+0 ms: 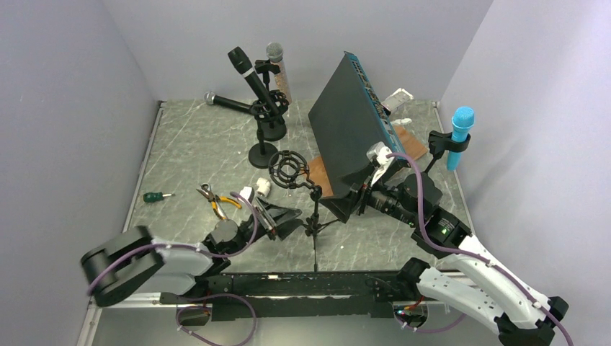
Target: Remove the microphone from the stand
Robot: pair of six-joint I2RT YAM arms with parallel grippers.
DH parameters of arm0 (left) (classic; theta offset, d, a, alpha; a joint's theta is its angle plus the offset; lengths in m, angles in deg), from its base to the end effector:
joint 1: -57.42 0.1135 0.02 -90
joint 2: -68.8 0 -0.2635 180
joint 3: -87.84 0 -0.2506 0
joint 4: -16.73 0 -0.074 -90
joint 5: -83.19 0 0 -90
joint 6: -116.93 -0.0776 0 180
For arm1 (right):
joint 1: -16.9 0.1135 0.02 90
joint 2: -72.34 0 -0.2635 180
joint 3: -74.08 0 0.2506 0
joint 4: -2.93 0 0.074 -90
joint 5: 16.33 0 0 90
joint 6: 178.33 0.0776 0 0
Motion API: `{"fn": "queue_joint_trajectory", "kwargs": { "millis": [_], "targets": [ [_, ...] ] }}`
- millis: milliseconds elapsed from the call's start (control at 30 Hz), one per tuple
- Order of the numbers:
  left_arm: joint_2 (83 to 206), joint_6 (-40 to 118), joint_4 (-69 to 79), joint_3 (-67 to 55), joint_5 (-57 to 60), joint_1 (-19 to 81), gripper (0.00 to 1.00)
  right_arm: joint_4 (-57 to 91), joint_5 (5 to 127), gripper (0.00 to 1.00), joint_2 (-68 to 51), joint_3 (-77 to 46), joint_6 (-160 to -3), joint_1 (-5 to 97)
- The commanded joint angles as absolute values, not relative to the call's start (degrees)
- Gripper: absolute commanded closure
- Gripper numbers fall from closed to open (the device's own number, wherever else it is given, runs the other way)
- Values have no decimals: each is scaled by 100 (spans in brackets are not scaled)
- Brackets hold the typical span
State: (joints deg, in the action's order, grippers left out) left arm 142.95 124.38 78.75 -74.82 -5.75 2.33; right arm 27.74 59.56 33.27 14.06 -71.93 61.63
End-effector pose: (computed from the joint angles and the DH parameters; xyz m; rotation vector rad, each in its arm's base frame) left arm 0.1340 -0.1945 0.1710 -0.6743 1.7940 -2.0434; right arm 0.1276 0.1531 0.3591 -0.6156 1.6236 1.0038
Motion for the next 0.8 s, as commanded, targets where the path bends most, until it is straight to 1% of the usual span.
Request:
{"fn": "queue_joint_trajectory", "kwargs": {
  "millis": [0, 33, 100, 200, 300, 333, 367, 400, 433, 533, 667, 767],
  "targets": [
    [12821, 9705, 5123, -6892, -426, 340, 26, 2901, 6227, 4, 3432, 1161, -7371, 6191],
    [12461, 9116, 3850, -6623, -609, 292, 26, 2910, 6269, 4, 3445, 1161, -7370, 6193],
    [11870, 8086, 2888, -6299, -1093, 145, 27, 2911, 6284, 3, 3459, 1182, -7374, 6195],
    [11313, 6905, 2288, -6158, -1437, 45, 28, 2861, 6300, 3, 3488, 1237, -7373, 6194],
    [11201, 6004, 2053, -5928, -1458, -149, 28, 2830, 6332, 3, 3469, 1263, -7379, 6197],
    [11230, 5713, 1978, -5830, -1496, -266, 23, 2830, 6339, 3, 3453, 1260, -7389, 6196],
    [11274, 5463, 1888, -5715, -1561, -393, 13, 2837, 6332, 2, 3436, 1247, -7391, 6192],
    [11330, 5190, 1790, -5594, -1718, -560, 9, 2838, 6330, 2, 3414, 1236, -7392, 6194],
    [11395, 4961, 1712, -5479, -1935, -732, 8, 2838, 6322, 2, 3403, 1226, -7392, 6187],
    [11660, 4520, 1767, -5289, -2399, -1199, 11, 2813, 6327, 2, 3379, 1231, -7379, 6195],
    [12110, 4403, 1988, -5116, -2592, -1455, 17, 2802, 6339, 2, 3382, 1259, -7363, 6191],
    [12329, 4401, 2208, -5080, -2593, -1482, 25, 2812, 6348, 2, 3414, 1281, -7348, 6189]
  ]
}}
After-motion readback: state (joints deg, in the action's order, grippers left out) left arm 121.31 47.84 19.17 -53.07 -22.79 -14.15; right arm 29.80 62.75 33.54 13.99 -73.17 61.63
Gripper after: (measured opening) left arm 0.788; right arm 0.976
